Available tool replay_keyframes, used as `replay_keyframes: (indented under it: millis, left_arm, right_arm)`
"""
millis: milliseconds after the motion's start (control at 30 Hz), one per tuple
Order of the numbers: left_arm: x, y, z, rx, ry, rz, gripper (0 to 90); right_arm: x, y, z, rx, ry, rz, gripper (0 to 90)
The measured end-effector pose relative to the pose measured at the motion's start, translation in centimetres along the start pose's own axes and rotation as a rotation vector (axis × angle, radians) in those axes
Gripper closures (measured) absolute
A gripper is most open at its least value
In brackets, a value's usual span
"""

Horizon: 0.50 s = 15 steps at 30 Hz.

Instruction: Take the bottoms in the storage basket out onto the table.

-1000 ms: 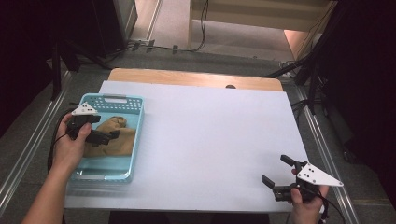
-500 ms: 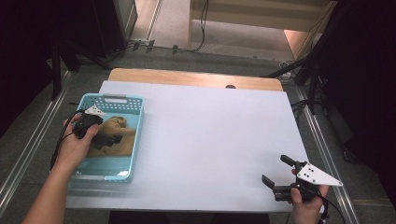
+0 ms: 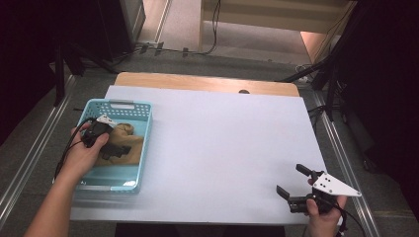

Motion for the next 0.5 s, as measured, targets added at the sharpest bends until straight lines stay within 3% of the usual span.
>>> replay_keyframes:
  millis: [133, 500]
  left_arm:
    - [-0.01, 0.34, -0.39, -0.030, 0.025, 0.005, 0.0]
    - [0.25, 0.87, -0.69, -0.063, -0.014, 0.016, 1.4]
  right_arm:
    - [-0.03, 0.02, -0.02, -0.002, -0.002, -0.001, 0.0]
    - [0.10, 0.00, -0.06, -0.003, 0.000, -0.005, 0.0]
Point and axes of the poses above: each handheld gripper's, and its own axes: y roughly forward along the jaws, z roughly out of its top, x roughly to its right, the point moved 8 cm from there along y, roughly forward along the jaws, and after that the axes turned 14 degrees about x, right-handed, at the moved point
